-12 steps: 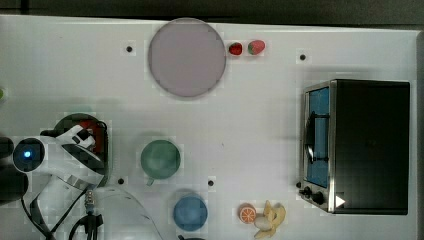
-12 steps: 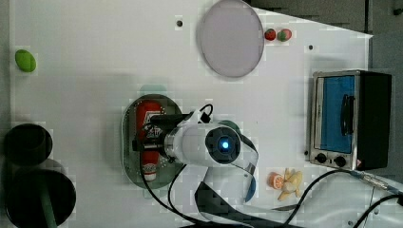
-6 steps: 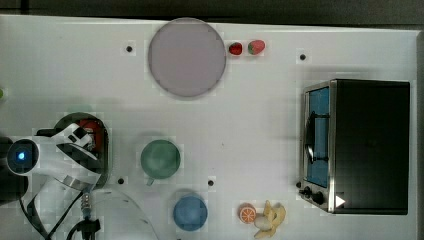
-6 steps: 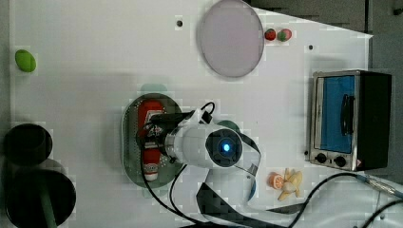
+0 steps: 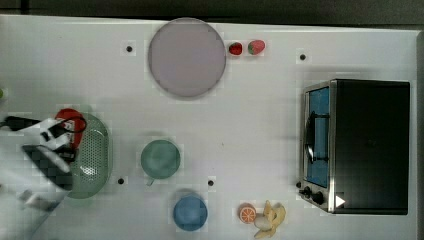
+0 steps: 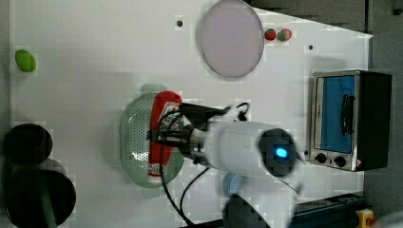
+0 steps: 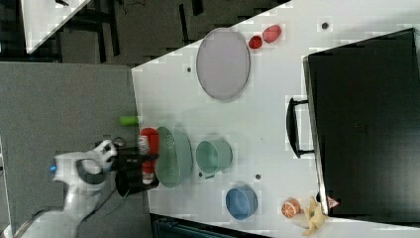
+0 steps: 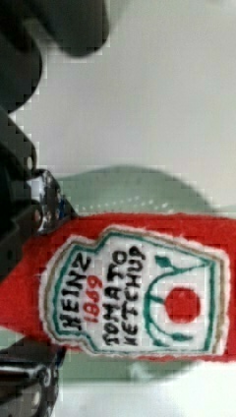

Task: Pick ketchup from strainer and place it on the table

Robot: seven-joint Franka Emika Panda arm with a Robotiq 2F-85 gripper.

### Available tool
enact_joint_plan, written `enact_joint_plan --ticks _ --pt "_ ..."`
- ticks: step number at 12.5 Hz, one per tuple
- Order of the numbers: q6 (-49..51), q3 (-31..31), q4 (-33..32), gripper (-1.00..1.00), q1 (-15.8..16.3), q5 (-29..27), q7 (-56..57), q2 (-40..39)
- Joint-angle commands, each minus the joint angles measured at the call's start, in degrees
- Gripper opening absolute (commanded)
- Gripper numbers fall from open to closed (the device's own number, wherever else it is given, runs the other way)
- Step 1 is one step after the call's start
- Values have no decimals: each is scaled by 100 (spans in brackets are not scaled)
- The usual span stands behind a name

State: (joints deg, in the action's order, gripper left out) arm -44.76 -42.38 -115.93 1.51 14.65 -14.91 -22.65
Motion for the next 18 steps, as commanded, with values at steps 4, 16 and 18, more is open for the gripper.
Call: enact_joint_plan --ticks 4,16,18 --pt "1374 66 436 21 -593 -191 715 980" --pt "1127 1823 474 21 -1978 -184 2797 1023" --pt "1003 1994 264 21 -2112 -188 3324 1068"
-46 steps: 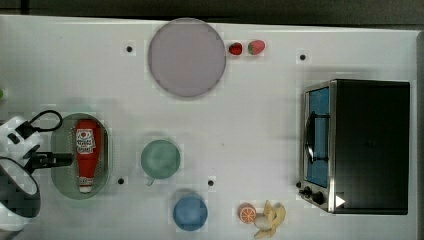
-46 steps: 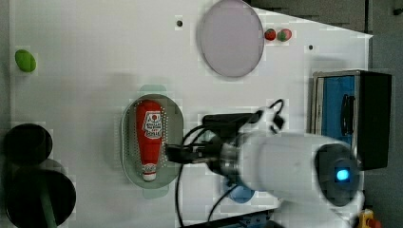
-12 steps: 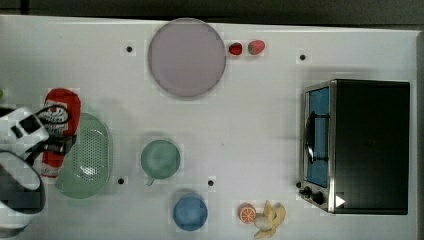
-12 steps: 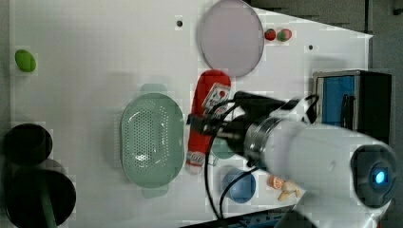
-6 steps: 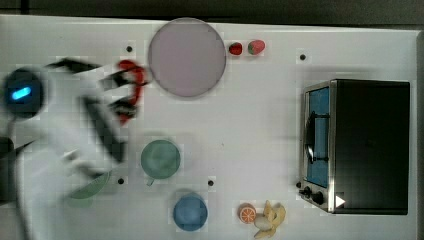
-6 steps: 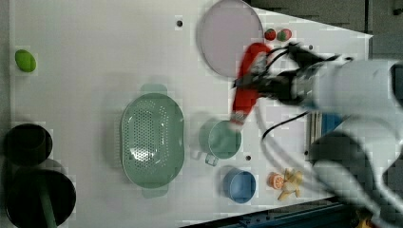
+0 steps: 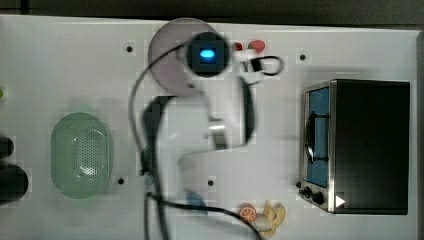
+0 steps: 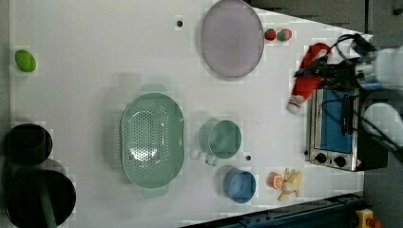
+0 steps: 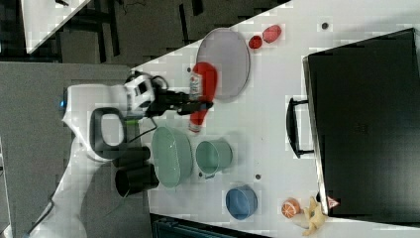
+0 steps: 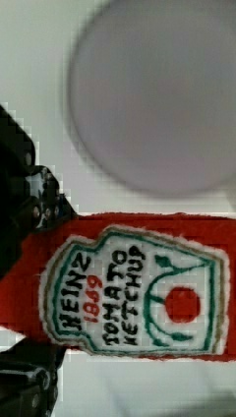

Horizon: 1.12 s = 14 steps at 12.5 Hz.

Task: Pick ketchup from strainer and place it on the table

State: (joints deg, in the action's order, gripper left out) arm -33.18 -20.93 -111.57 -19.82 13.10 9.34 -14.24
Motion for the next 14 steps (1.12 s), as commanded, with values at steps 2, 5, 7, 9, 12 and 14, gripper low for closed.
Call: enact_joint_plan --ticks 2,5,7,9,12,14 --pt "-656 -58 -634 21 -116 -36 1030 337" --pt "-1530 -7 -1438 21 -234 -37 1029 367" --pt "-1644 12 -1814 21 -285 -38 1028 320" --pt "-1682 53 -2035 21 -295 -38 1020 187" --pt "-1850 57 -2164 27 -316 -38 1020 -126" --pt "-2108 64 -2165 68 -334 -38 1022 -300"
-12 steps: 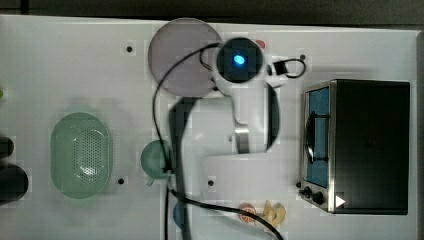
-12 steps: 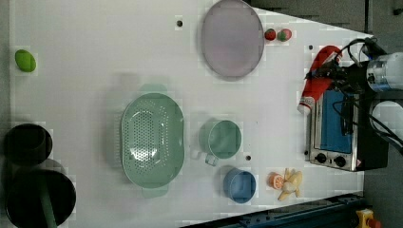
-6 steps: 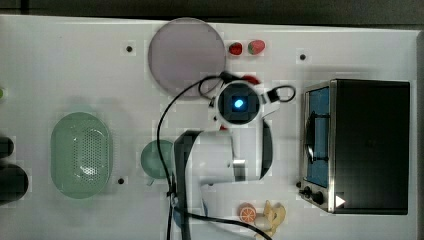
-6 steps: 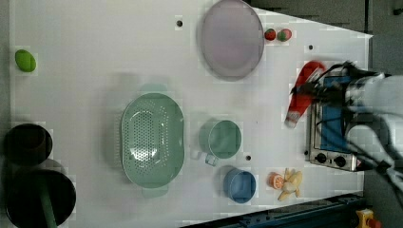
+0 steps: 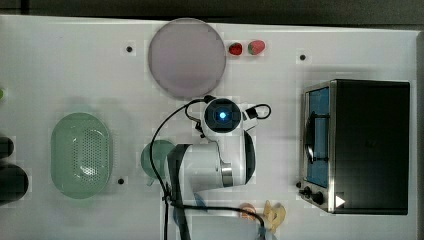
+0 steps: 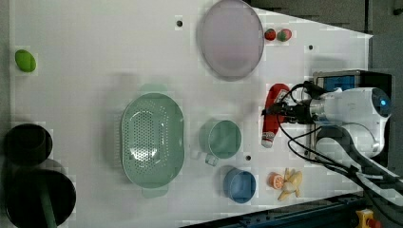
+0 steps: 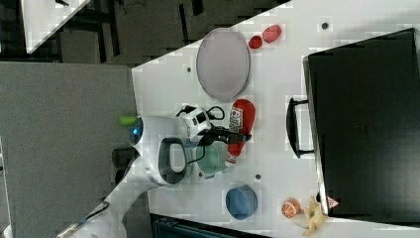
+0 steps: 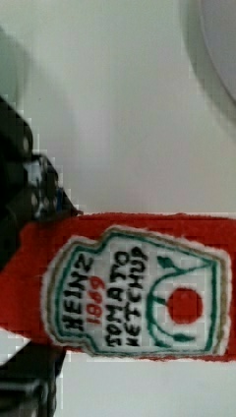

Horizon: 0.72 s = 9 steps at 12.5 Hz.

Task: Pick ketchup from strainer and place it on the table

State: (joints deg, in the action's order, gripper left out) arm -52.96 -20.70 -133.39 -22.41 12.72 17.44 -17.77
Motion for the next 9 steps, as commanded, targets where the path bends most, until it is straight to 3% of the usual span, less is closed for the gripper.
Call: enact_joint_plan --ticks 1,2,6,9 --pt "-173 48 13 90 -79 1 213 25" --pt "-174 33 37 100 -79 1 213 52" --pt "156 2 459 100 -70 -39 69 605" --pt "1049 -19 1073 100 -65 -595 -359 1042"
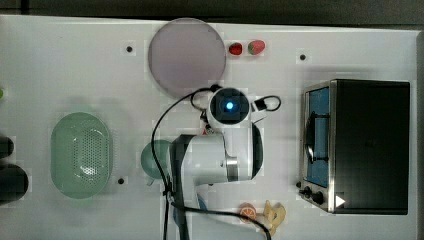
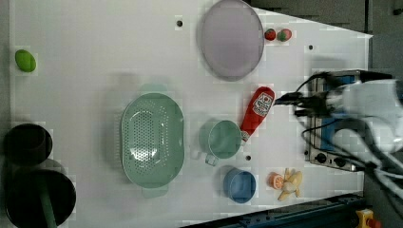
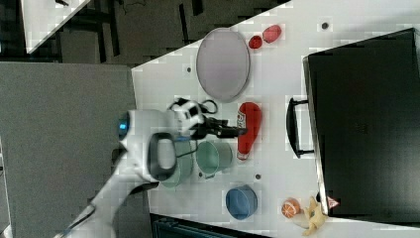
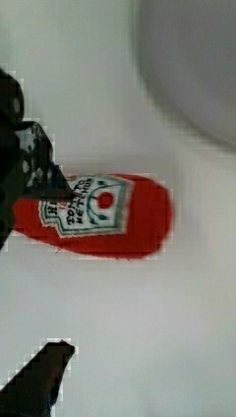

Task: Pick ketchup from strainer and place it on the table

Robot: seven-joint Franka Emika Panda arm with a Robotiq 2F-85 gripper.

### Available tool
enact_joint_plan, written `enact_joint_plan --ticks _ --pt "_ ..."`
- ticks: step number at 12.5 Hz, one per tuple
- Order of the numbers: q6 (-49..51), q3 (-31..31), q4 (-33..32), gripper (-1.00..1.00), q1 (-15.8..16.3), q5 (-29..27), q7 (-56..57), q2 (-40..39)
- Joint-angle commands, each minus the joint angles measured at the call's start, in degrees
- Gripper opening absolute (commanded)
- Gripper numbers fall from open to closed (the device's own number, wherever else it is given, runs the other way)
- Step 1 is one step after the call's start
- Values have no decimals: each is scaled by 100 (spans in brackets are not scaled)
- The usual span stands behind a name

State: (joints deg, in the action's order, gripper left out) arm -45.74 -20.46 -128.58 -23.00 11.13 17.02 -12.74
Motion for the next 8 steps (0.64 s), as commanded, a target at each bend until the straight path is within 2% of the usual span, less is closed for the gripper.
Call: enact_joint_plan --ticks 1,3,6,8 --pt "707 -56 861 100 -6 -725 -333 655" --pt "1529 -68 1512 100 -8 -1191 -515 827" --pt "2780 -95 2615 100 8 -1178 -1072 888" --pt "3220 -83 3131 100 13 -1175 -1113 888"
